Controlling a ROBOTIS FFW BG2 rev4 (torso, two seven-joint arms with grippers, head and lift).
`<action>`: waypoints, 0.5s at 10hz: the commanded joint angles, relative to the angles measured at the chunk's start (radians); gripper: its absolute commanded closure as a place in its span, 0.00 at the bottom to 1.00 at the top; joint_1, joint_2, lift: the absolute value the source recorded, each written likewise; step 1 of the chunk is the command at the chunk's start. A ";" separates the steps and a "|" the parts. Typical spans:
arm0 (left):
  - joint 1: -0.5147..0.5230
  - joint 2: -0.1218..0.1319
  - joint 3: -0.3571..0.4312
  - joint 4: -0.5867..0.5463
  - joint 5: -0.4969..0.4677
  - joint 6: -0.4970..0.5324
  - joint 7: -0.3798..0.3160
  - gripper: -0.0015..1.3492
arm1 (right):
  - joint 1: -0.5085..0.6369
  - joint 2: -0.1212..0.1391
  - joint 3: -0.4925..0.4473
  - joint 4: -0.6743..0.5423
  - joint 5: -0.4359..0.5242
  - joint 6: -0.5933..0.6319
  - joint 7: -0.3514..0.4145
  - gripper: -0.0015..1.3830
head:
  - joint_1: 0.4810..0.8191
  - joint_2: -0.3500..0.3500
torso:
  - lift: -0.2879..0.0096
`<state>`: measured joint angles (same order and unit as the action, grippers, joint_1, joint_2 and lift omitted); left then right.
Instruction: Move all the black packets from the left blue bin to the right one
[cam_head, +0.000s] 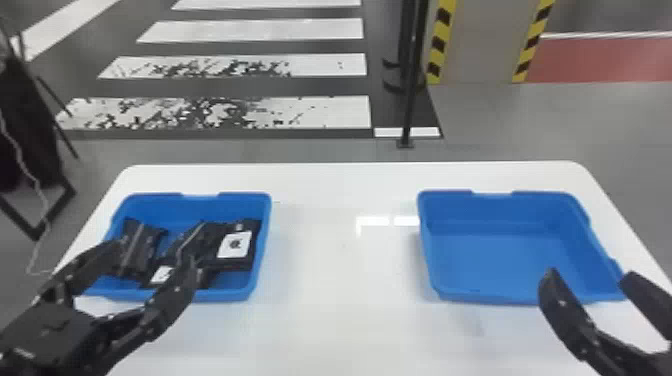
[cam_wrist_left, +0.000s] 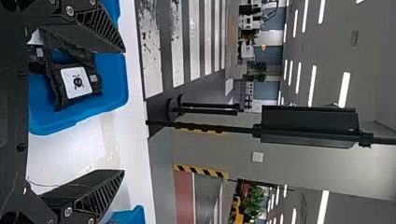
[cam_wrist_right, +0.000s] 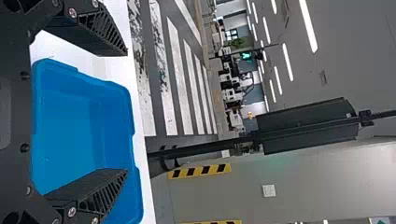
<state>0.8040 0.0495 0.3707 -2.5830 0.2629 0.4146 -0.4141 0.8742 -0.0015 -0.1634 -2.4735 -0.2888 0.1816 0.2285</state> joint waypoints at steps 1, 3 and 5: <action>-0.019 0.003 0.002 0.007 -0.006 0.034 0.000 0.10 | -0.001 0.002 0.002 0.001 0.000 0.000 0.000 0.10 | 0.63 0.58 | 0.50; -0.087 0.018 0.002 0.049 -0.006 0.066 0.000 0.11 | -0.001 0.002 0.002 0.003 0.000 0.000 0.000 0.10 | 0.63 0.59 | 0.50; -0.178 0.049 -0.004 0.130 0.004 0.115 -0.002 0.13 | -0.005 0.002 0.004 0.011 -0.002 0.000 0.000 0.10 | 0.63 0.60 | 0.50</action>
<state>0.6574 0.0882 0.3678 -2.4815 0.2624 0.5163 -0.4153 0.8706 -0.0015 -0.1601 -2.4663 -0.2897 0.1816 0.2285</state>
